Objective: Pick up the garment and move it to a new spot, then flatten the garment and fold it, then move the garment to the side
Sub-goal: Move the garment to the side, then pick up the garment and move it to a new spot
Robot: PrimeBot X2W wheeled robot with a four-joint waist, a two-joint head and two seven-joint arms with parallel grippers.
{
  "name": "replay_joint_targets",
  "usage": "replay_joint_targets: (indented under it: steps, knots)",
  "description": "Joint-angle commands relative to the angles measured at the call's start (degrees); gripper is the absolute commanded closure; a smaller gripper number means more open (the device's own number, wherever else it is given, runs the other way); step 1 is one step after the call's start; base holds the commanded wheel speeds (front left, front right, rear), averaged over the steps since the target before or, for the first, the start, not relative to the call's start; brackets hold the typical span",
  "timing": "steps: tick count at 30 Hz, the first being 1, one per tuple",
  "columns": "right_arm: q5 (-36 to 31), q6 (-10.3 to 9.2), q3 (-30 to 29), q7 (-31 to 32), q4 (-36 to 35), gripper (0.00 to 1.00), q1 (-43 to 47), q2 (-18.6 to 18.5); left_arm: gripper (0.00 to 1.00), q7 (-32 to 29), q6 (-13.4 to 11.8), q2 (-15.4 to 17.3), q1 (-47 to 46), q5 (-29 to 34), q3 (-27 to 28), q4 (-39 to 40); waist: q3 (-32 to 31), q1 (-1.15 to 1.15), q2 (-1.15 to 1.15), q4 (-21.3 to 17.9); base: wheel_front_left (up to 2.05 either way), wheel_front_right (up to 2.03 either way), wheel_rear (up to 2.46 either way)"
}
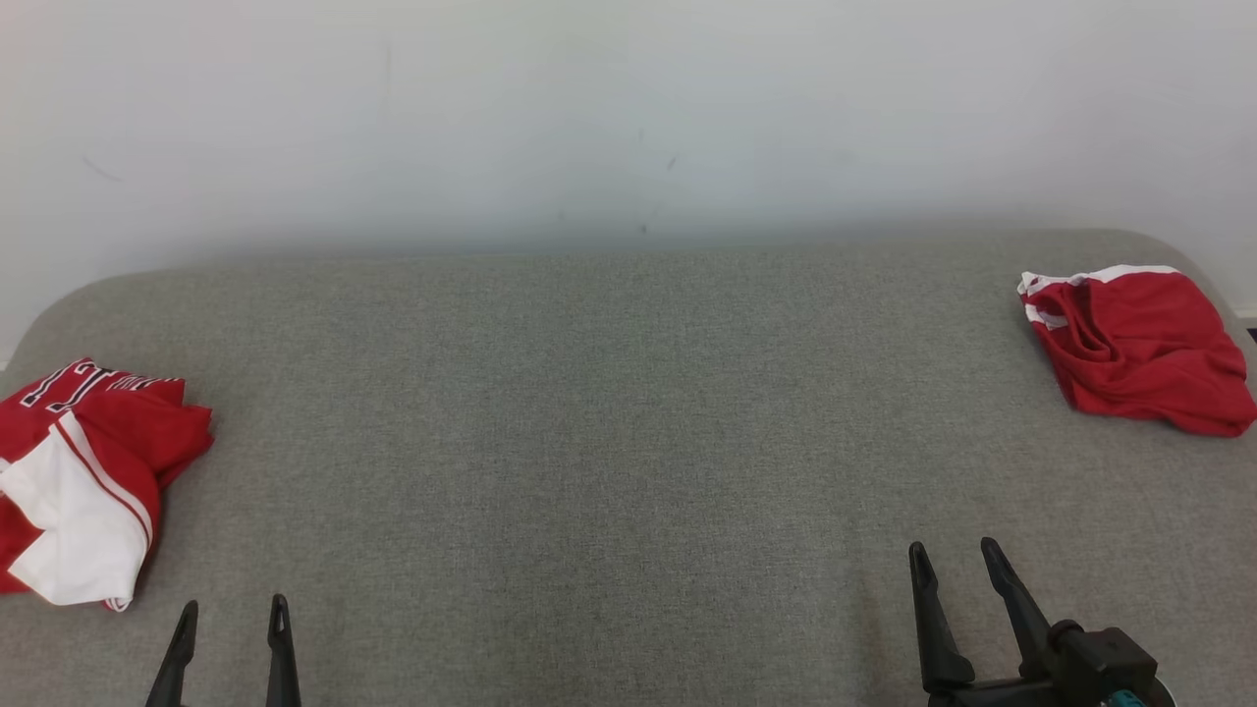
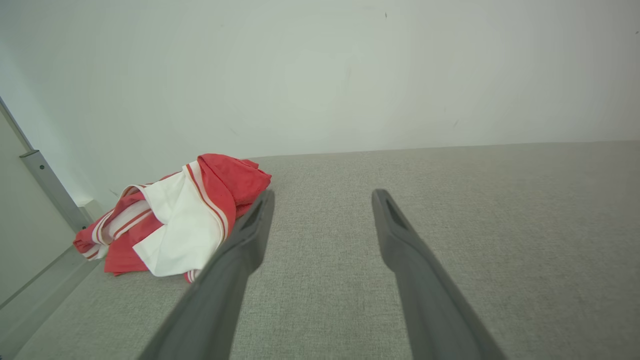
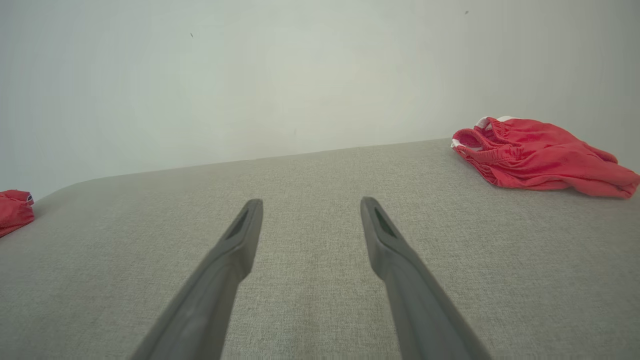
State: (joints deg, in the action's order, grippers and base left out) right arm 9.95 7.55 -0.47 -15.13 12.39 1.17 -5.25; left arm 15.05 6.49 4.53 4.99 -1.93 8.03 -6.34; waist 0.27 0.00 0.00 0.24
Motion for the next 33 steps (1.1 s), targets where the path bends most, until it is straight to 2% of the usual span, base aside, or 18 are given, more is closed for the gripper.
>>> replay_joint_targets:
  steps: [1,24,33]
  knots:
    - [-0.46,-0.16,-0.12,0.02,-0.11,0.0,0.57,0.34,0.0,0.18,-0.27,0.36,0.41,0.58,-0.07,-0.26,-0.04,0.0,0.0,0.06,0.0,0.0,0.0]
    - [-0.74,-0.16,-0.32,0.02,0.15,0.0,0.86,0.36,0.0,0.18,-0.82,0.91,-1.08,0.44,-0.97,-0.94,0.9,0.0,0.0,1.22,0.0,0.0,0.0]
    - [-0.63,-0.16,-0.06,0.01,0.22,0.0,1.45,0.71,0.0,0.18,-0.83,0.95,-1.47,0.12,-1.54,-1.3,0.52,0.0,0.0,4.64,0.0,0.0,0.0]
